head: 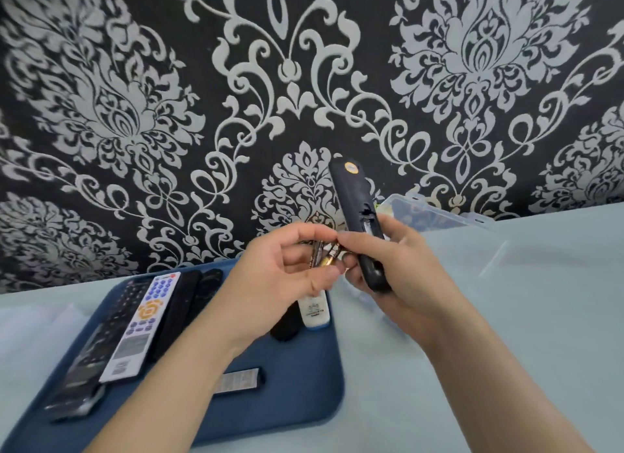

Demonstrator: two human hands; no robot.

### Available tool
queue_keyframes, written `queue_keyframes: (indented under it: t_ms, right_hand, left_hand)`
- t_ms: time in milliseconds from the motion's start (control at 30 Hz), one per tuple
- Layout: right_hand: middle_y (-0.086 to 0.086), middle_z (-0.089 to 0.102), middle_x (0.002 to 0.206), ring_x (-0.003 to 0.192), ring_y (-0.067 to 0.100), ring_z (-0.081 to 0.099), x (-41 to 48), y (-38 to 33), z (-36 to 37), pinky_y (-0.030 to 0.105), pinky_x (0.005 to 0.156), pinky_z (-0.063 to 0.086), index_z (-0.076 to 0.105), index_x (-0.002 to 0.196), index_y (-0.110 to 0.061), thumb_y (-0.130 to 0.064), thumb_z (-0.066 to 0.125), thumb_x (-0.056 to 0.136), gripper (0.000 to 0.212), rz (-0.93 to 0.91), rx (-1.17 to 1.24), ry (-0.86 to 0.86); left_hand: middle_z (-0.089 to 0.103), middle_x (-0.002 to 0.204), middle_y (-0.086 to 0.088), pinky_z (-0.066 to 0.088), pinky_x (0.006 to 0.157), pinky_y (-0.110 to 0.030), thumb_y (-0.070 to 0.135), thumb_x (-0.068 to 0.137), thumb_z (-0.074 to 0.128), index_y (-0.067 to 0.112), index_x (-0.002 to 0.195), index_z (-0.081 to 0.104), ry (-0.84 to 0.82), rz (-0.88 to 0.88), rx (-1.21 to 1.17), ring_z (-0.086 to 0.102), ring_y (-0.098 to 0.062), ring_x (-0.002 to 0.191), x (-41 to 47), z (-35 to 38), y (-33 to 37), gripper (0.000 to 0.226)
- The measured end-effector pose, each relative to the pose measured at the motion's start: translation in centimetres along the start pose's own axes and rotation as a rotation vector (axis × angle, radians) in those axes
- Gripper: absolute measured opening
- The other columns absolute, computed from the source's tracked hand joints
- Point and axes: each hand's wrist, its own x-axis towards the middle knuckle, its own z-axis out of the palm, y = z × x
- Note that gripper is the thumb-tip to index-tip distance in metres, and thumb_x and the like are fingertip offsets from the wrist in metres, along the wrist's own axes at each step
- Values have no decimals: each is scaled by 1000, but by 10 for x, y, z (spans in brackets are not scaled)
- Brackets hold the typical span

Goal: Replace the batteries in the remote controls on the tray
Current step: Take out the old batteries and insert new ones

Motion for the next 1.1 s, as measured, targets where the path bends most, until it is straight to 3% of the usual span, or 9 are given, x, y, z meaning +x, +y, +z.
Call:
queue_keyframes:
  t_ms: [167, 267, 400, 600, 667, 800, 867, 933, 1100]
  right_hand:
    - [8, 61, 70, 54, 12, 54, 8, 24, 30, 18, 46, 45, 57, 98, -6, 1, 66, 86, 17, 99, 128, -61]
    - [8, 63, 69, 55, 11, 56, 11, 39, 42, 16, 46, 45, 58, 101, -5, -1, 65, 87, 16, 129, 100, -102]
    - [8, 63, 73, 58, 12, 59, 11, 55, 47, 18, 48, 46, 56, 113, -3, -3, 67, 86, 30, 95, 38, -61]
    - [8, 60, 77, 58, 15, 54, 13, 61, 50, 25, 51, 46, 54, 114, -5, -12, 68, 89, 29, -13, -115, 64]
    - [10, 63, 80, 61, 18, 54, 13, 63, 50, 29, 57, 47, 57, 111, -7, -27, 62, 95, 27, 16, -86, 94]
    - [20, 65, 90, 81, 26, 63, 19, 67, 51, 39, 74, 54, 61, 117, -3, -47, 48, 99, 50, 69, -37, 131]
    - [19, 67, 94, 88, 26, 64, 20, 70, 50, 43, 82, 53, 64, 113, -6, -52, 46, 98, 52, 57, -64, 141]
    - [10, 69, 86, 79, 24, 64, 21, 73, 48, 40, 75, 50, 64, 109, -5, -56, 45, 97, 56, 34, -138, 159]
    - [6, 72, 95, 93, 24, 66, 20, 78, 48, 43, 86, 50, 66, 110, -15, -71, 47, 77, 67, -11, -253, 143]
  left_hand:
    - [67, 76, -15, 39, 51, -19, 18, 67, 78, 26, 89, 76, 71, 27, -152, 55, -14, 64, -9, -36, -17, 23]
    - [66, 72, -8, 48, 55, -18, 25, 59, 89, 22, 84, 74, 7, 1, -386, 57, -13, 59, -19, -52, -30, 30]
    - [65, 71, -9, 51, 59, -21, 12, 78, 73, 16, 82, 67, 44, -73, -449, 57, -15, 58, -24, -60, -40, 9]
    - [74, 77, -7, 46, 57, -22, 14, 83, 66, 11, 89, 71, 272, -108, -220, 60, -12, 55, -27, -52, -40, 8]
    - [74, 75, -5, 44, 53, -16, 10, 85, 68, 15, 87, 74, 386, -10, -69, 58, -7, 51, -29, -50, -35, 8]
    - [73, 72, 12, 45, 59, -9, 18, 78, 77, 29, 85, 77, 470, 245, 296, 60, 3, 58, -35, -33, -28, 13]
    - [72, 70, 11, 49, 60, -17, 26, 79, 75, 24, 83, 78, 469, 412, 601, 63, -2, 63, -36, -26, -33, 6]
    - [68, 66, 4, 48, 55, -28, 29, 80, 68, 15, 82, 76, 442, 515, 773, 59, -10, 60, -35, -22, -45, 16]
    - [64, 67, 2, 46, 58, -21, 23, 74, 75, 12, 88, 78, 450, 520, 682, 55, -3, 64, -32, -25, -52, 18]
